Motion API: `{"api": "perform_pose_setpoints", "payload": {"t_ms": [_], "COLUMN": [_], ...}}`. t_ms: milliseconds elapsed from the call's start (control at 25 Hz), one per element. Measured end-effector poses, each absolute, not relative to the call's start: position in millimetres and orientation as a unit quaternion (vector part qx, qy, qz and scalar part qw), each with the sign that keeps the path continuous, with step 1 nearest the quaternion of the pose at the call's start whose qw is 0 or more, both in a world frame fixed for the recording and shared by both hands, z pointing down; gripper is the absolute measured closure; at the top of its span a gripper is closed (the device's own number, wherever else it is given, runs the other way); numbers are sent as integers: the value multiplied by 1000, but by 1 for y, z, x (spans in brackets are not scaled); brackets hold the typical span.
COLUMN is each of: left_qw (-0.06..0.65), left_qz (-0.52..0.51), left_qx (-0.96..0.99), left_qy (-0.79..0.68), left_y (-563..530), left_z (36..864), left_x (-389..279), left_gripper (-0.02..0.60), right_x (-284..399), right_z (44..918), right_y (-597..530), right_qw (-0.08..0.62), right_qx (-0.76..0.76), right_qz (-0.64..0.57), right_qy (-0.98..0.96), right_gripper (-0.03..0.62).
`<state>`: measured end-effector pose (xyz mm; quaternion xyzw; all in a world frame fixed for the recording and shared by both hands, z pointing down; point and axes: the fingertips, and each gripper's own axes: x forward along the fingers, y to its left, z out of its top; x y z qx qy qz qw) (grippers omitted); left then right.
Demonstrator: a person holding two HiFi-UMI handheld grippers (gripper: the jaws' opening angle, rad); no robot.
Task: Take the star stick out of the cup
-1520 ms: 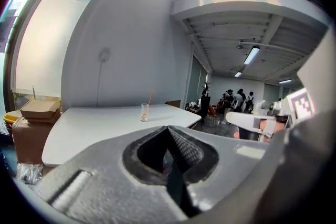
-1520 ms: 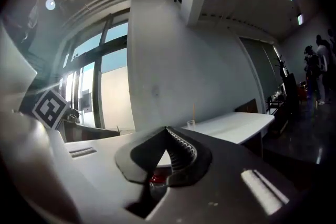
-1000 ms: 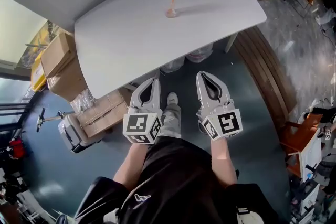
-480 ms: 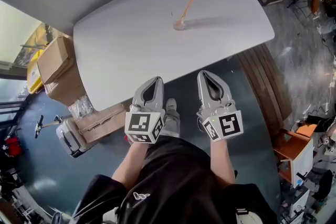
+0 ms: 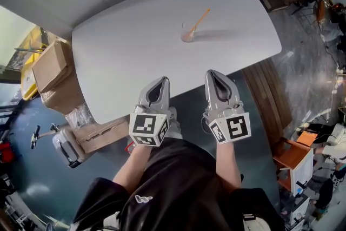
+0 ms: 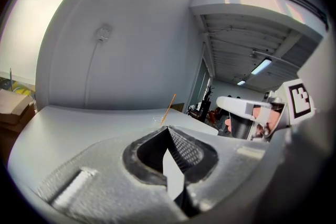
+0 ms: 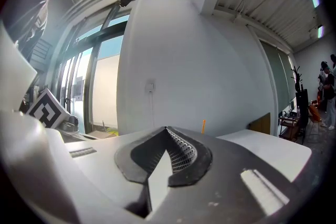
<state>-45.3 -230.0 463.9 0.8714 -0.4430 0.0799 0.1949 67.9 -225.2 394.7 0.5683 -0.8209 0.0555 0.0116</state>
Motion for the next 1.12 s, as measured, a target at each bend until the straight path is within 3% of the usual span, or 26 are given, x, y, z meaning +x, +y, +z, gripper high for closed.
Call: {"api": "perform_pose_setpoints", "payload": {"t_ms": [200, 1120], "left_qw": [128, 137], "left_qz": [90, 51], "left_qx": [876, 870], "left_qy": [-457, -471], "left_y": [-242, -259], "left_z": [446, 431], "left_x": [-54, -36], "left_gripper": [580, 580], "right_x": [62, 80], "right_z": [387, 387], "right_y": [-238, -249], "right_qw": [10, 18], "right_qx": [565, 548], "right_qz": [43, 39], "right_qy": [-824, -835], "right_gripper": [588, 588]}}
